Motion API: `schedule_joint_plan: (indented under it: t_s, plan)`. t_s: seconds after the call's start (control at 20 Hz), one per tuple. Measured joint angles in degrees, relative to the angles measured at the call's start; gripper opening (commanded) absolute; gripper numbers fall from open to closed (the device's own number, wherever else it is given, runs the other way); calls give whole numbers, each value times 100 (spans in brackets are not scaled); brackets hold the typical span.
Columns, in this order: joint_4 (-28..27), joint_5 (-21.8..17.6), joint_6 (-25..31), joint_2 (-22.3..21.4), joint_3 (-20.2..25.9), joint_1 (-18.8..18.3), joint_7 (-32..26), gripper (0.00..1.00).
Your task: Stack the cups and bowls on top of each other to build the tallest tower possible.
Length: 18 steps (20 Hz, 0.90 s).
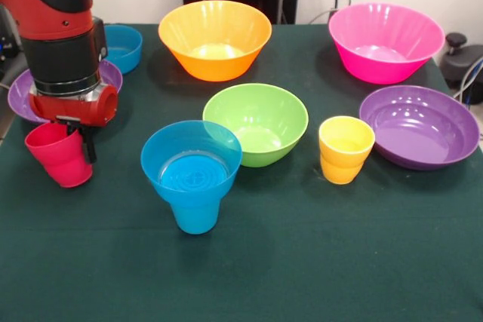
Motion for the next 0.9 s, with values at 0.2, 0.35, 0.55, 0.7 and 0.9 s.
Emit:
schedule_joint_plan:
  t_s: [0.2, 0.35, 0.55, 0.7, 0.9]
  plan:
    - [0, 1, -1, 3, -8, 5, 0, 0]
    - [0, 1, 0, 3, -10, 19, 0, 0]
    - [-16, 5, 44, -23, -10, 117, 0, 0]
    - [-53, 35, 189, -65, -9, 239, 0, 0]
    - [-105, 90, 492, -194, -9, 432, 0, 0]
